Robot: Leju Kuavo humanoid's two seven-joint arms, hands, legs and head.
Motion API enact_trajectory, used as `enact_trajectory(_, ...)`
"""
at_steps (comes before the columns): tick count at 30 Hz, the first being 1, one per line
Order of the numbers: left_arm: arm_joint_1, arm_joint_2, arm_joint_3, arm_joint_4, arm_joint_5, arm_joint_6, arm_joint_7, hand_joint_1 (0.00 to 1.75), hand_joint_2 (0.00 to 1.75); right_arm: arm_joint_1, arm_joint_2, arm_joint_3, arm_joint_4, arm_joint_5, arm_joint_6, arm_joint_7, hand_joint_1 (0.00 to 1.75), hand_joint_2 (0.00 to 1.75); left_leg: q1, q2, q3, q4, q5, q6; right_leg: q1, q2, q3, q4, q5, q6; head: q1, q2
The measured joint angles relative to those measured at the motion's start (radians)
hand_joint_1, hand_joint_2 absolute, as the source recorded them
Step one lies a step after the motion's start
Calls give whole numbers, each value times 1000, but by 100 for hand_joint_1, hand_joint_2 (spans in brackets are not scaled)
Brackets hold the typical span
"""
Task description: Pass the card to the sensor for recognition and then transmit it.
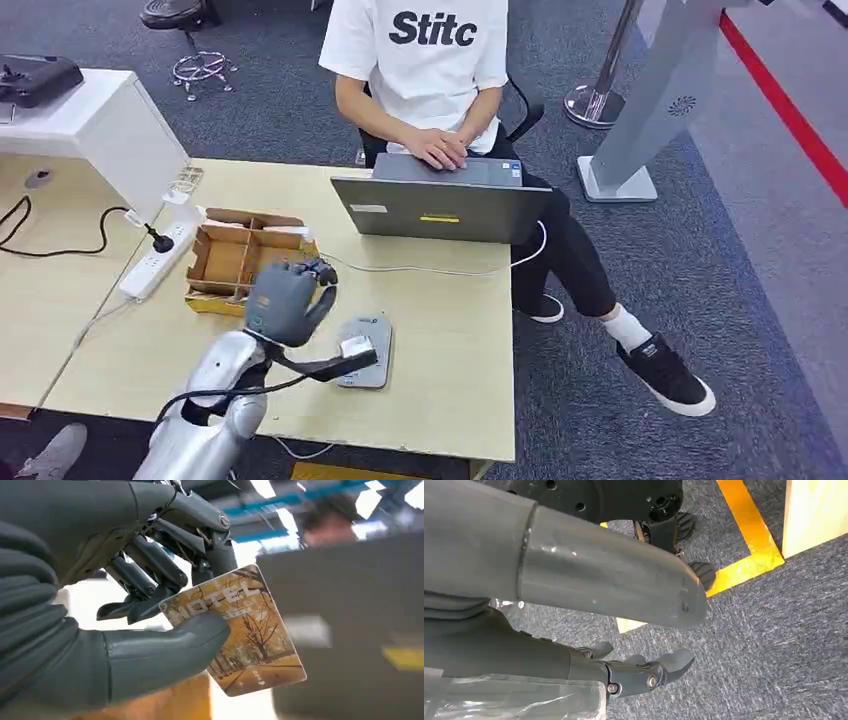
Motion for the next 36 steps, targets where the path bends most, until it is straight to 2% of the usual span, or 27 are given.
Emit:
enact_trajectory(6,-23,-3,-105,147,-1,-80,37,175,175,-1,2,-8,0,19,1,10,0,0,0,0,0,0,0,0,0,0,0,0,0,0,0,0)
enact_trajectory(14,-53,0,-138,208,6,-77,37,175,175,-1,5,-18,0,26,-1,15,0,0,0,-1,0,0,0,0,0,-1,1,0,0,0,0,0)
enact_trajectory(18,-37,0,-139,196,29,66,14,175,175,0,7,-23,0,30,-2,13,0,0,0,0,0,0,1,1,0,-1,1,0,0,0,0,0)
enact_trajectory(20,-19,0,-131,155,44,156,5,175,175,0,7,-25,0,39,-7,12,0,0,0,-1,0,0,1,1,0,-1,1,0,0,0,0,0)
enact_trajectory(22,-9,0,-115,109,53,204,6,175,175,0,8,-27,0,45,-11,12,0,0,0,-1,0,0,1,1,0,-1,1,0,0,0,0,0)
enact_trajectory(30,-14,12,9,-26,95,289,13,175,175,0,9,-35,0,61,-15,10,0,0,0,-1,0,0,1,0,0,-1,1,0,0,0,0,0)
enact_trajectory(35,-34,29,77,-44,114,291,30,175,175,0,9,-39,0,64,-13,9,0,0,0,-1,0,0,2,0,0,-1,1,1,0,0,0,0)
enact_trajectory(36,-54,43,126,-44,121,287,39,175,175,0,9,-40,0,69,-12,9,0,0,1,-1,0,0,2,0,1,-1,0,1,1,0,0,0)
